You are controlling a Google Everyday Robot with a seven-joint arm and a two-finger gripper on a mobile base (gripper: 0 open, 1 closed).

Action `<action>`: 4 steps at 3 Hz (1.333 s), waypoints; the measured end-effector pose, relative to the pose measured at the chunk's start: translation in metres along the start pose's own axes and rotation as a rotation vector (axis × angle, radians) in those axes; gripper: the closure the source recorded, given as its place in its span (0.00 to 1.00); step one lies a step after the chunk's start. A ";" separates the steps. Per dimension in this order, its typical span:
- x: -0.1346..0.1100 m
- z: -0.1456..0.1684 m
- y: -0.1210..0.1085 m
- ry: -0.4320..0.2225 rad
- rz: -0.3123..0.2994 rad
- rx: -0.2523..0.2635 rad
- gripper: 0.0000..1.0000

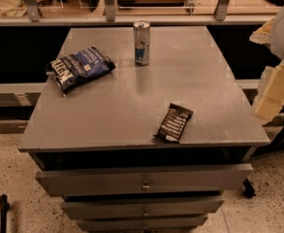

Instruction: Move redbull can near rxbar chocolate

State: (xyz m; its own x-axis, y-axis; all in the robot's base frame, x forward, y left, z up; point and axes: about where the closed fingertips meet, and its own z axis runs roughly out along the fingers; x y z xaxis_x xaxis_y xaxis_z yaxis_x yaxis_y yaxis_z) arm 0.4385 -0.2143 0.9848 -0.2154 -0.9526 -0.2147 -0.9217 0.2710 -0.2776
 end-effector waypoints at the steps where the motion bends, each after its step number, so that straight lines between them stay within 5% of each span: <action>1: 0.000 0.000 0.000 0.000 0.000 0.000 0.00; 2: -0.005 0.004 -0.017 -0.035 -0.026 0.012 0.00; 3: -0.026 0.019 -0.061 -0.137 -0.068 0.031 0.00; 4: -0.075 0.065 -0.132 -0.279 -0.132 0.031 0.00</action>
Offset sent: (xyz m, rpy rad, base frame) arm 0.0447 -0.0004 0.0012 0.0521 -0.0391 0.0775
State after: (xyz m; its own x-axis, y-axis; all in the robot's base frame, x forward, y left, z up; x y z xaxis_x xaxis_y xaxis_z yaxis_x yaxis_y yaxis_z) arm 0.5976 -0.1698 0.9763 0.0065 -0.9066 -0.4220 -0.9248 0.1551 -0.3475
